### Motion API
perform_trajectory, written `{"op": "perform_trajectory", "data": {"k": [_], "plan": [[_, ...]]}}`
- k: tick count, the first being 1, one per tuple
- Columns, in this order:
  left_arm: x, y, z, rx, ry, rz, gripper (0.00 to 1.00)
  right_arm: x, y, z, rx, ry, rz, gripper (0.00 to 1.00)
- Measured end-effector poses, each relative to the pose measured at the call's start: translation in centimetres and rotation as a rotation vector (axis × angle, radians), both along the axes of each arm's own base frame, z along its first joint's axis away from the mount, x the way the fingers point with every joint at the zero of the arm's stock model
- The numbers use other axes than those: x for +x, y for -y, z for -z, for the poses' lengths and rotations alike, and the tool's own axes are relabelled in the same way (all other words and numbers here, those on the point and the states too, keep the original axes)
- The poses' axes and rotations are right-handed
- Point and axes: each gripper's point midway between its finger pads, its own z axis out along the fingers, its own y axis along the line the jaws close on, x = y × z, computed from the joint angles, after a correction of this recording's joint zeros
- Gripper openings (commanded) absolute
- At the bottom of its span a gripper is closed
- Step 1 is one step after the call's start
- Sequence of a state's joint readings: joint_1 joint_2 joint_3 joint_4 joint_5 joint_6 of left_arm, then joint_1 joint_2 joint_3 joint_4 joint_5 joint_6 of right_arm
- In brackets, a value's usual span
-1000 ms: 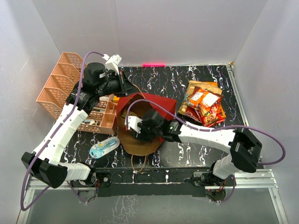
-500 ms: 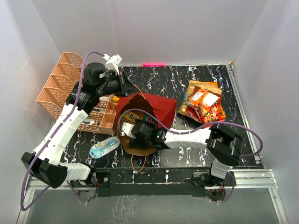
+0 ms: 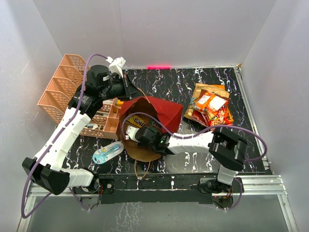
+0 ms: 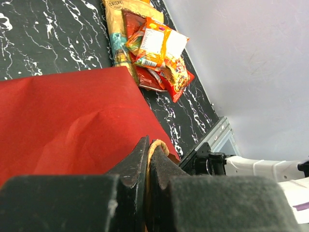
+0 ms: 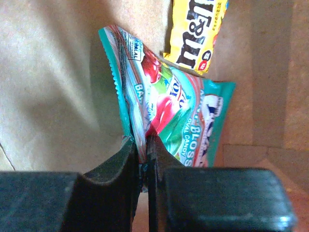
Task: Take the snacks out of the paper bag
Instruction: Take out the snack from the paper bag, then place the snack at the center of the board.
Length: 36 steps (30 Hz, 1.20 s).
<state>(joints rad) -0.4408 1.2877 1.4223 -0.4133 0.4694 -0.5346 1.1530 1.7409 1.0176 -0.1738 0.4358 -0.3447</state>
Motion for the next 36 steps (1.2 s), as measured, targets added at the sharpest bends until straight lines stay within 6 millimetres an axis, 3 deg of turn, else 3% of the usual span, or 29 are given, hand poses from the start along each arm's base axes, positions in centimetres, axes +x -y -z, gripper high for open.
{"op": "perform_trajectory", "data": {"k": [3,6,10,12,15,21,24,26,31,34,36], "plan": [[0.1,-0.3,0.2,0.013,-0.013,-0.024,0.0,-0.3,-0.2,-1.4,0.039,-0.012,-0.022,0.07],[0.7,-0.6,-0.8,0.012,-0.032,-0.07,0.0,-1.2,-0.6,-4.2,0.109,-0.023,-0.061,0.07],[1.7,-0.6,-2.9,-0.021,-0.045,-0.131,0.0,-2.3,-0.9,-9.4,0.263,-0.036,-0.13,0.07],[2.2,-0.7,-3.0,-0.022,-0.066,-0.158,0.0,-2.6,-0.8,-11.8,0.346,-0.047,-0.159,0.07],[3.4,-0.6,-2.0,-0.003,-0.117,-0.197,0.0,-3.1,-0.4,-15.5,0.477,-0.072,-0.211,0.07],[5.2,-0.4,2.5,0.077,-0.236,-0.241,0.0,-5.1,-0.6,-20.9,0.646,-0.119,-0.305,0.07],[5.3,-0.9,3.1,0.106,-0.241,-0.265,0.0,-5.8,-0.9,-23.7,0.702,-0.13,-0.327,0.07],[5.4,-1.4,2.9,0.117,-0.22,-0.28,0.0,-6.1,-0.8,-26.8,0.75,-0.115,-0.334,0.07],[5.4,-2.2,2.7,0.149,-0.185,-0.304,0.0,-6.6,2.0,-35.9,0.893,0.026,-0.32,0.07],[5.4,-2.5,3.0,0.169,-0.176,-0.309,0.0,-6.1,5.0,-40.0,0.961,0.154,-0.249,0.07],[5.4,-2.7,3.4,0.182,-0.177,-0.31,0.0,-4.7,7.5,-41.7,0.982,0.263,-0.138,0.07]]}}
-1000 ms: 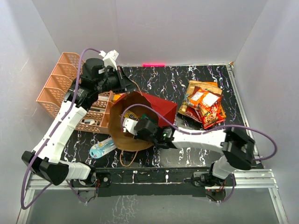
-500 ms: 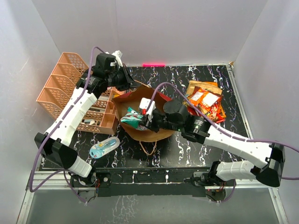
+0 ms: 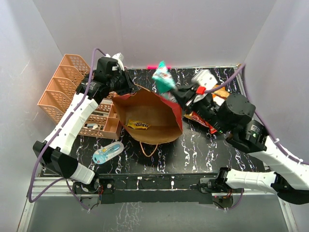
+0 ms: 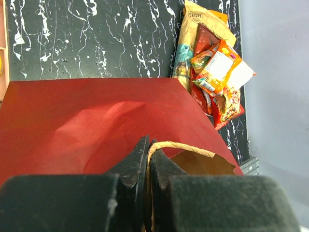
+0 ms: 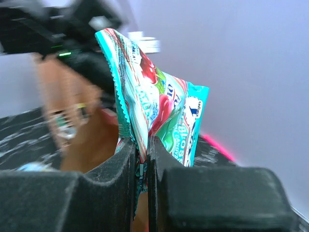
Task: Take the snacks out of the paper bag
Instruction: Place the snack at the center of the board.
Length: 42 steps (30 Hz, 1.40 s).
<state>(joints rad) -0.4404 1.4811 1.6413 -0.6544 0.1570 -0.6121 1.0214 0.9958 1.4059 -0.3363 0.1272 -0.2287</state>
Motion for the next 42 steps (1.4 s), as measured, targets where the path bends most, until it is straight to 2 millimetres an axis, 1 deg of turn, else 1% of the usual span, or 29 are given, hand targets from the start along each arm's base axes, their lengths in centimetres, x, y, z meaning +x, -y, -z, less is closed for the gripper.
{"op": "perform_trajectory", "data": {"k": [2,4,6,7,8,9,11,12,13,15,17,20,24,30,32,33,42], "plan": [[-0.1,-0.1,0.3,0.008,-0.004,0.003,0.0,2.0,2.4,-0.8,0.014,0.024,0.171,0.07],[-0.1,-0.2,0.4,0.014,-0.007,0.005,0.0,4.2,4.5,-0.7,-0.007,0.041,0.349,0.07],[-0.1,-0.2,0.4,0.016,-0.003,0.008,0.0,7.1,6.5,0.4,-0.081,0.05,0.548,0.07],[-0.1,-0.2,0.4,0.017,-0.002,0.009,0.0,8.6,7.4,1.5,-0.128,0.047,0.639,0.07],[-0.1,-0.2,0.4,0.018,-0.001,0.01,0.0,10.2,8.7,2.6,-0.176,0.038,0.734,0.07],[-0.2,-0.2,0.5,0.019,0.0,0.012,0.0,11.9,9.7,4.4,-0.231,0.02,0.812,0.07],[-0.2,-0.2,0.7,0.021,-0.003,0.014,0.0,15.1,12.3,9.1,-0.372,-0.039,0.948,0.07],[-0.3,-0.2,0.8,0.022,-0.006,0.016,0.0,16.0,13.4,11.2,-0.428,-0.068,0.989,0.07],[-0.3,-0.2,0.9,0.022,-0.008,0.018,0.0,17.0,14.9,13.7,-0.493,-0.11,1.03,0.07],[-0.3,-0.2,1.1,0.021,-0.013,0.021,0.0,18.1,17.6,17.7,-0.582,-0.191,1.086,0.07],[-0.4,-0.2,1.3,0.021,-0.019,0.024,0.0,18.7,20.0,20.1,-0.628,-0.254,1.138,0.07],[-0.5,-0.1,1.3,0.017,-0.02,0.03,0.0,19.2,22.3,22.0,-0.643,-0.31,1.194,0.07],[-0.7,0.0,1.4,0.01,-0.02,0.041,0.0,20.0,23.4,24.7,-0.641,-0.368,1.197,0.07],[-0.8,0.1,1.0,-0.002,-0.011,0.05,0.0,20.8,23.4,29.8,-0.673,-0.459,1.15,0.07],[-0.8,0.2,0.9,-0.004,-0.011,0.052,0.0,21.0,23.4,30.9,-0.679,-0.478,1.14,0.07],[-0.9,0.2,0.9,-0.005,-0.011,0.053,0.0,21.1,23.4,31.4,-0.674,-0.488,1.135,0.07],[-1.1,0.3,1.1,-0.01,-0.014,0.062,0.0,21.5,22.6,33.0,-0.56,-0.507,1.115,0.07]]}}
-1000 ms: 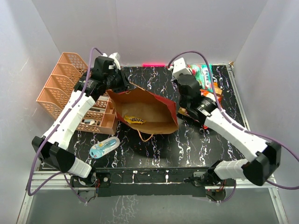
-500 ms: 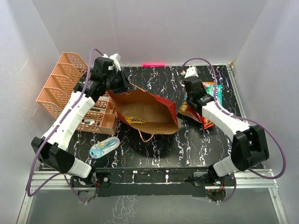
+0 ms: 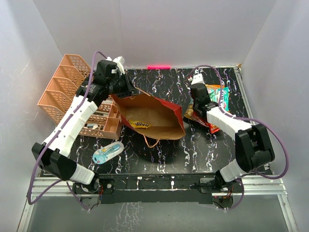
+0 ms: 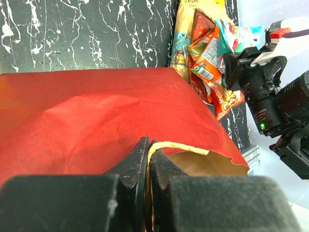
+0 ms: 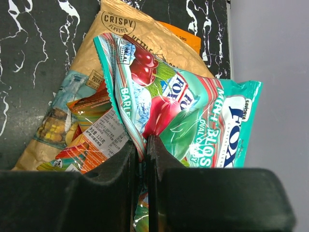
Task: Take the snacks out of the paper bag
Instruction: Place the snack at the center of the board, then take out the snack from the paper bag.
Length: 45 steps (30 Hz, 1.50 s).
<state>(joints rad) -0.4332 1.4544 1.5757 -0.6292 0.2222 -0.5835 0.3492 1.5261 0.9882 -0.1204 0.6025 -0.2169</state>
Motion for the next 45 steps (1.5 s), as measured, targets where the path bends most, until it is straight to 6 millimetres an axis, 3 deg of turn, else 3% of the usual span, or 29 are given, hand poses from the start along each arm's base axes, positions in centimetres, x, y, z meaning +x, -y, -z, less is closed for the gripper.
{"op": "perform_trajectory", "data": {"k": [7,19,28,32,37,40,45], "plan": [[-0.2,-0.2,-0.1,-0.004,0.002,-0.001,0.0,-0.2,0.2,0.1,0.044,0.024,0.03,0.09],[-0.6,-0.1,0.2,-0.011,-0.01,0.012,0.0,-2.1,0.8,0.4,0.12,0.007,0.042,0.52],[-0.7,0.3,-0.1,-0.034,0.009,0.045,0.0,-2.4,-0.3,0.3,0.153,-0.051,-0.021,0.74],[-1.7,1.0,-0.5,-0.081,0.058,0.12,0.0,-2.7,-1.6,-2.5,0.204,-0.033,-0.104,0.8],[-3.8,1.9,-2.2,-0.16,0.173,0.237,0.0,-4.5,-4.6,-9.0,0.309,0.067,-0.318,0.8],[-4.9,2.2,-2.7,-0.187,0.23,0.297,0.0,-6.8,-7.2,-12.8,0.387,0.132,-0.511,0.79],[-5.3,2.2,-2.4,-0.197,0.286,0.321,0.0,-13.2,-13.4,-18.2,0.528,0.21,-0.919,0.74]]}}
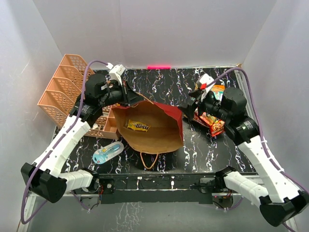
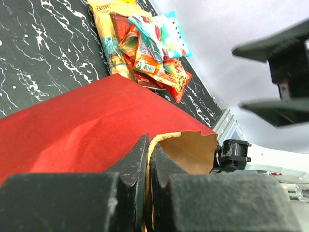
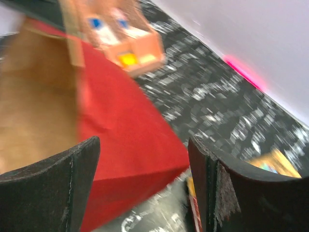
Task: Take the snacks out of the paper bag
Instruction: Take out the snack from the paper bag.
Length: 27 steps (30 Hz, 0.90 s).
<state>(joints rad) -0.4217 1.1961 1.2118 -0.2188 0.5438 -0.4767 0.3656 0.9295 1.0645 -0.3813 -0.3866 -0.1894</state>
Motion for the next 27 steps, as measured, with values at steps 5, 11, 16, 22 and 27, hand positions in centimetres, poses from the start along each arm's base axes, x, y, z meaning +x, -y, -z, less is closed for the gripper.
{"op": "perform_trajectory", "data": {"k": [5,11,16,22,27], "plan": [[0.3,0.5,-1.0,-0.03,0.052,0.028,0.0,-6.8,-7.3,-2.5,0.11,0.014,-0.363,0.68],[-1.2,1.0,0.5,-0.049,0.069,0.112,0.0,-15.8,-16.4,-1.6,0.135,-0.057,-0.677,0.66],[-3.5,0.6,1.6,-0.059,0.078,0.157,0.0,-19.9,-21.2,3.9,-0.03,-0.089,-0.695,0.45],[-5.3,0.2,0.9,-0.108,0.124,0.177,0.0,-16.6,-21.4,11.0,-0.247,-0.021,-0.493,0.32],[-5.5,0.3,1.0,-0.132,0.104,0.173,0.0,-13.7,-19.7,16.6,-0.427,0.071,-0.375,0.33]]}}
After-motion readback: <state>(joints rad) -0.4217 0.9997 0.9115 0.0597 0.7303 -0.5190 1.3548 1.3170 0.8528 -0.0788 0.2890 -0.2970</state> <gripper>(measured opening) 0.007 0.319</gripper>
